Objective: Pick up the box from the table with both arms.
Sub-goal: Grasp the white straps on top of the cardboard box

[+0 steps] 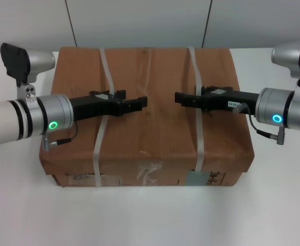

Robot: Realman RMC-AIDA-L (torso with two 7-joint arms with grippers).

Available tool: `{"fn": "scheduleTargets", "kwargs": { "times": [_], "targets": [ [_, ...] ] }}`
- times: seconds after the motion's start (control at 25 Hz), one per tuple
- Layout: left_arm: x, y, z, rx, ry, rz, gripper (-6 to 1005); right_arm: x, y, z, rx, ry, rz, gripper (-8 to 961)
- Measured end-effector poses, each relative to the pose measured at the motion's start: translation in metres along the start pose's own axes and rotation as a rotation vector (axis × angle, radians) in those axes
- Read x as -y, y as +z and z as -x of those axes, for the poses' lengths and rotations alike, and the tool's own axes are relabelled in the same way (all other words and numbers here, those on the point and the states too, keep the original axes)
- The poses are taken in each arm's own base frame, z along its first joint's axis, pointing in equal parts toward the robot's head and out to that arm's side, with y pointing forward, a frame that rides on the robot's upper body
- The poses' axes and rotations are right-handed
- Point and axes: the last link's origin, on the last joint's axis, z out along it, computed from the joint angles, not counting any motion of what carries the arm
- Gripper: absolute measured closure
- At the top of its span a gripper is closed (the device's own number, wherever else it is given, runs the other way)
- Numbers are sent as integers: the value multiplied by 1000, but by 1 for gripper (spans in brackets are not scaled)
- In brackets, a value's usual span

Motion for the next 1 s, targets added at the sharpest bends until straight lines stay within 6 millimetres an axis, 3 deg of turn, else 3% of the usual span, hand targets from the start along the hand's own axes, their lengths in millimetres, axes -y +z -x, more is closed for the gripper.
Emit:
{"fn": "scheduleTargets", "kwargs": {
  "times": [1.0],
  "targets": [
    [-5, 4, 0, 18, 16, 20, 282, -14, 18, 4, -51, -50, 32, 146]
  ]
}}
